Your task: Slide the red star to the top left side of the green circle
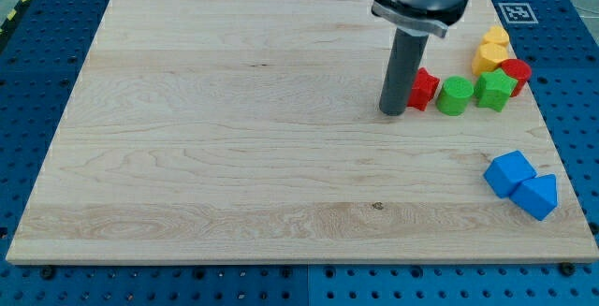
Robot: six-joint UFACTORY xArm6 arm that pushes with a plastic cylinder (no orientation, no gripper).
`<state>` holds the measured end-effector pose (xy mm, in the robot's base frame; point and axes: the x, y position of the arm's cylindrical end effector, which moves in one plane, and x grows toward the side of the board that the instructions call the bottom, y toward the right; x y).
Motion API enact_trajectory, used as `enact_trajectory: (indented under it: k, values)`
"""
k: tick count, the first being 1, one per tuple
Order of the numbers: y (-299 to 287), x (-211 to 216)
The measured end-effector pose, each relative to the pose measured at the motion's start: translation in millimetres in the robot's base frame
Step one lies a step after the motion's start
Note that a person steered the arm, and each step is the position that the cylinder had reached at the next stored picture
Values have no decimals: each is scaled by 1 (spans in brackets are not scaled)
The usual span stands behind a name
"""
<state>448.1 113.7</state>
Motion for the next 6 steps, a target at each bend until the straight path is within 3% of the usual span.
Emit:
enact_trajectory:
  k: [2, 4, 6]
  values:
    - [6, 8]
    - [6, -21]
    - [5, -19]
